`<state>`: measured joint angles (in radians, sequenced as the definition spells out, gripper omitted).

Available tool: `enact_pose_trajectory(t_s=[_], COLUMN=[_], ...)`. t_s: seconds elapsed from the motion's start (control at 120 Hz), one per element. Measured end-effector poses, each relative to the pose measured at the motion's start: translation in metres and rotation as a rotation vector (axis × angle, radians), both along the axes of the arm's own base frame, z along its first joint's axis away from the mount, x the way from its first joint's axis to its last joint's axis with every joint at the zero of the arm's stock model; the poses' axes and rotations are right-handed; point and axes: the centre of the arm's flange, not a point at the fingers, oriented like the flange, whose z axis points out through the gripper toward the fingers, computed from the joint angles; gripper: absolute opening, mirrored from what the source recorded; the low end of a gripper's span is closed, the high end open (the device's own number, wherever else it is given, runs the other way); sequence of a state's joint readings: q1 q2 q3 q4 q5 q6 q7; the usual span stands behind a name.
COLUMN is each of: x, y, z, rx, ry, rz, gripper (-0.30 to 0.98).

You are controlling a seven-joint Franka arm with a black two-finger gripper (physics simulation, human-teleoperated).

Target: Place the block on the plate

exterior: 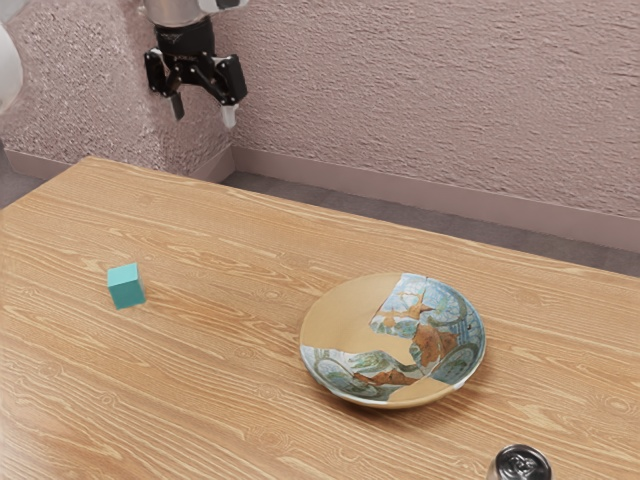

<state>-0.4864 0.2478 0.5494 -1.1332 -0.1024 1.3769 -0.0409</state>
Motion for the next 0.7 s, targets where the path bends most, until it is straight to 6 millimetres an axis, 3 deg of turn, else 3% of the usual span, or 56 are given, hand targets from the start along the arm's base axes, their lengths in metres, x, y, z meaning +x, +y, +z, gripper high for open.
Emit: enact_pose_trajectory(t_s=[0.1, 0.192, 0.325, 0.45, 0.542, 0.7], x=[-0.005, 0.005, 0.018, 0.006, -0.010, -0.029], y=[-0.015, -0.022, 0.029, 0.052, 0.081, 0.133], z=[0.005, -0.020, -0.094, -0.149, -0.180, -0.213], rx=[-0.018, -0.007, 0.030, 0.009, -0.018, -0.036], ry=[-0.006, 0.044, 0.181, 0.272, 0.287, 0.261], rz=[-0.035, -0.031, 0.116, 0.188, 0.258, 0.401], gripper=[0.69, 0.68, 0.68, 0.68, 0.69, 0.69])
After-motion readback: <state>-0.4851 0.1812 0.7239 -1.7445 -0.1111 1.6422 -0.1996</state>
